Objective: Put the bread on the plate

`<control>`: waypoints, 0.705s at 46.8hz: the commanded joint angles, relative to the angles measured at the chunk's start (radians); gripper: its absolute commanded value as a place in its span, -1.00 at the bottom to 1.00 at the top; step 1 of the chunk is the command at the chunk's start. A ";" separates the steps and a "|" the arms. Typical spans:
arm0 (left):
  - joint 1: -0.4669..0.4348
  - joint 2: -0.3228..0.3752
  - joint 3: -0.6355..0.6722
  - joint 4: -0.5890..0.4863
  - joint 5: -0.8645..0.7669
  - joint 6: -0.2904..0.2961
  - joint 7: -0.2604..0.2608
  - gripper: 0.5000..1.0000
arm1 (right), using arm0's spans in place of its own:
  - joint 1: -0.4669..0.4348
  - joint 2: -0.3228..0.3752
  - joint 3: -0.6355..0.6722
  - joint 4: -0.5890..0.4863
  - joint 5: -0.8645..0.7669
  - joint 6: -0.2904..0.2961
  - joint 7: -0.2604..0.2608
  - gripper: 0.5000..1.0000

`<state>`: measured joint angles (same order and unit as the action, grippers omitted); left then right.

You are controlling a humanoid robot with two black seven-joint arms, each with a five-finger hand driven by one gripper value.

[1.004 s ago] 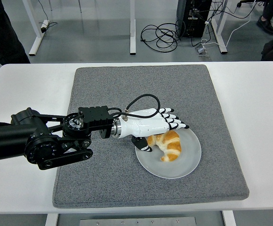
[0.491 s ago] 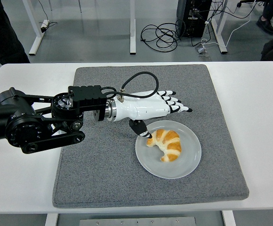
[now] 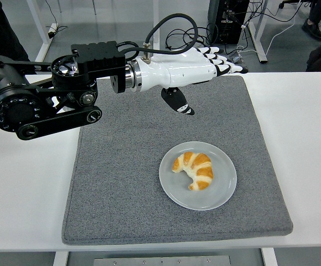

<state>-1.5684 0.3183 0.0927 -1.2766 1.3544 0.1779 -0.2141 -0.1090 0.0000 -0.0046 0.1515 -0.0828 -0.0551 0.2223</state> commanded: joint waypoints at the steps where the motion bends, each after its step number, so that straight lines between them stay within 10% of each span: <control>1: 0.005 0.004 -0.010 0.000 -0.001 0.002 -0.001 0.91 | 0.000 0.000 0.000 0.000 0.000 0.000 0.000 1.00; 33: 0.031 0.041 -0.059 0.239 -0.604 0.008 -0.001 0.91 | 0.000 0.000 0.000 0.000 0.000 0.000 0.000 1.00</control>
<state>-1.5431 0.3564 0.0344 -1.0679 0.8196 0.1859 -0.2112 -0.1090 0.0000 -0.0046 0.1514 -0.0828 -0.0553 0.2224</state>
